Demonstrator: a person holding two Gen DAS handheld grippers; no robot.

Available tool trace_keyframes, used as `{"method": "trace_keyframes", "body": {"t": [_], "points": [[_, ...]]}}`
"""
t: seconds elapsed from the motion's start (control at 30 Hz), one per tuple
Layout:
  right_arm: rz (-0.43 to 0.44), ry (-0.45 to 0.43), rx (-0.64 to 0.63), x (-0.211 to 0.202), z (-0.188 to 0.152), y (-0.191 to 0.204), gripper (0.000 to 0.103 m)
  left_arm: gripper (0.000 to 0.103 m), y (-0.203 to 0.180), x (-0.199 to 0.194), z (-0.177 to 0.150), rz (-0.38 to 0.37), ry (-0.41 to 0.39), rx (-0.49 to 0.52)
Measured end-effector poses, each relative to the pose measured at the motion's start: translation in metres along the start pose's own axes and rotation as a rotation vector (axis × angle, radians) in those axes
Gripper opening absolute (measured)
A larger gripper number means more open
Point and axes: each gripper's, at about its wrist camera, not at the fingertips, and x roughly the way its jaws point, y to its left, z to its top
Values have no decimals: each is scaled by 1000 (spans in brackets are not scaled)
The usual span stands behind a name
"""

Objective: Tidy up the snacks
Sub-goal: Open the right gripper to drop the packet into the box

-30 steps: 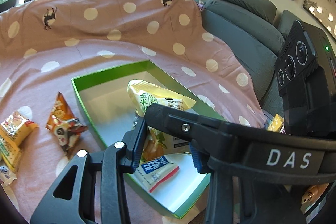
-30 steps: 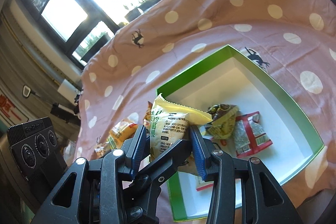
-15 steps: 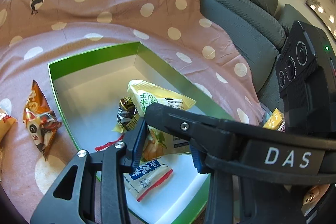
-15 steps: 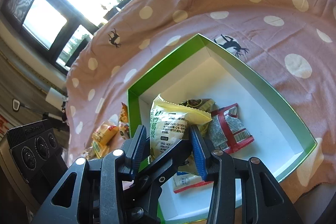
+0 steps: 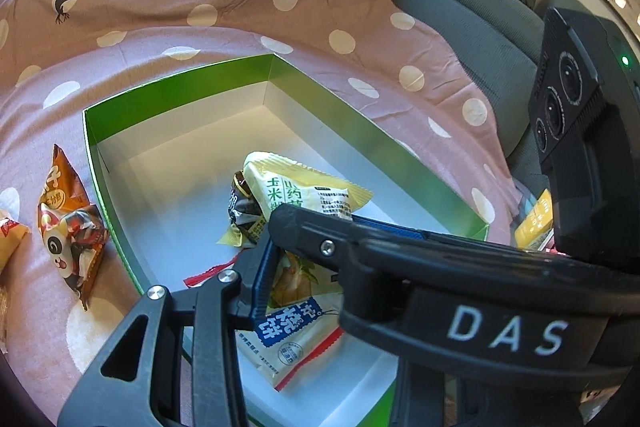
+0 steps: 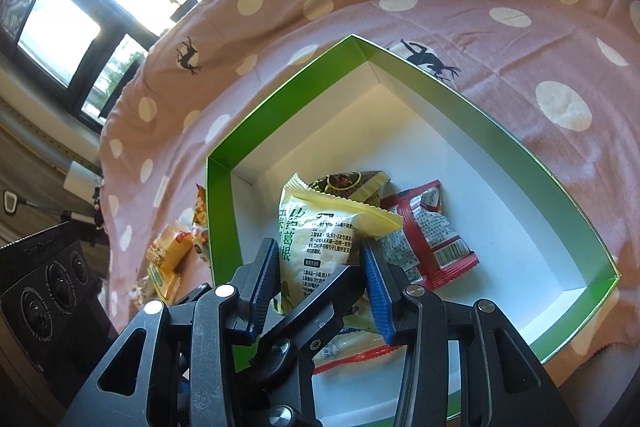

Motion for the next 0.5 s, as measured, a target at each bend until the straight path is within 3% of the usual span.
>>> {"method": "trace_keyframes", "body": {"t": [0.17,0.37,0.5], "points": [[-11,11,16,5,1,-2,46,36,1,3,0,14,-2,-3],[-16,11,47,6,3,-5,46,40,2,1,1,19,-8,-23],[-20,-22,47,-1,3,-2,51,58,7,-20,-3,27,-49,-48]]}}
